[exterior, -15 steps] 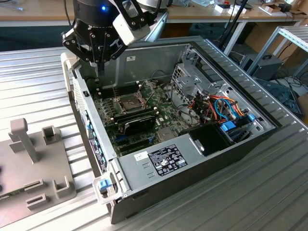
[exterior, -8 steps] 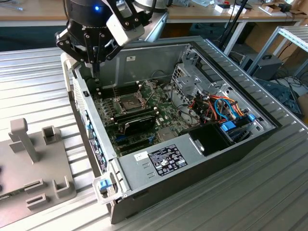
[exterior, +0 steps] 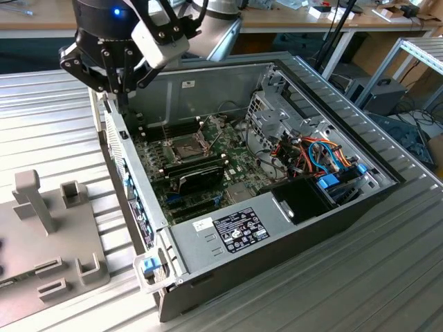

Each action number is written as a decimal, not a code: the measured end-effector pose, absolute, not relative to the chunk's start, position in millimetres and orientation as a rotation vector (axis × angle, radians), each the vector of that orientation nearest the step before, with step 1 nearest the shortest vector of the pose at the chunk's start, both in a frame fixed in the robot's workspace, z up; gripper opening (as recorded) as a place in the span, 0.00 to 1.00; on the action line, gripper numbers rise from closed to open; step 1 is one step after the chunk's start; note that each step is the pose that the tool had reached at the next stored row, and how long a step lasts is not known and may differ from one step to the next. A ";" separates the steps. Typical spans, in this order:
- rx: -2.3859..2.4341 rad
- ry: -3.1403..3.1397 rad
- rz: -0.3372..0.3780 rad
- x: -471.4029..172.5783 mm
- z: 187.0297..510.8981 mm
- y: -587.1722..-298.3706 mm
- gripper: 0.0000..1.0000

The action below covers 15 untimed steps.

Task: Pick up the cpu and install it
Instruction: 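Reach for the cpu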

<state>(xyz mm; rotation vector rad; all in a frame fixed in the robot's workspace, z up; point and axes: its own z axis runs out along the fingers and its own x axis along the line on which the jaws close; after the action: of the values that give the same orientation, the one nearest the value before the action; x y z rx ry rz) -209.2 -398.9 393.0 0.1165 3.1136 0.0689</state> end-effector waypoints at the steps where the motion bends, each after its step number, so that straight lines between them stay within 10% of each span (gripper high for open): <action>1: 0.117 3.114 0.069 -211.4 393.0 -398.9 0.11; 15: 0.117 3.114 0.069 -229.1 393.0 -398.8 0.11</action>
<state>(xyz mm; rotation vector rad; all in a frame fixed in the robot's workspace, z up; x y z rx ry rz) -229.1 -398.8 393.0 0.1170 3.1136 0.0688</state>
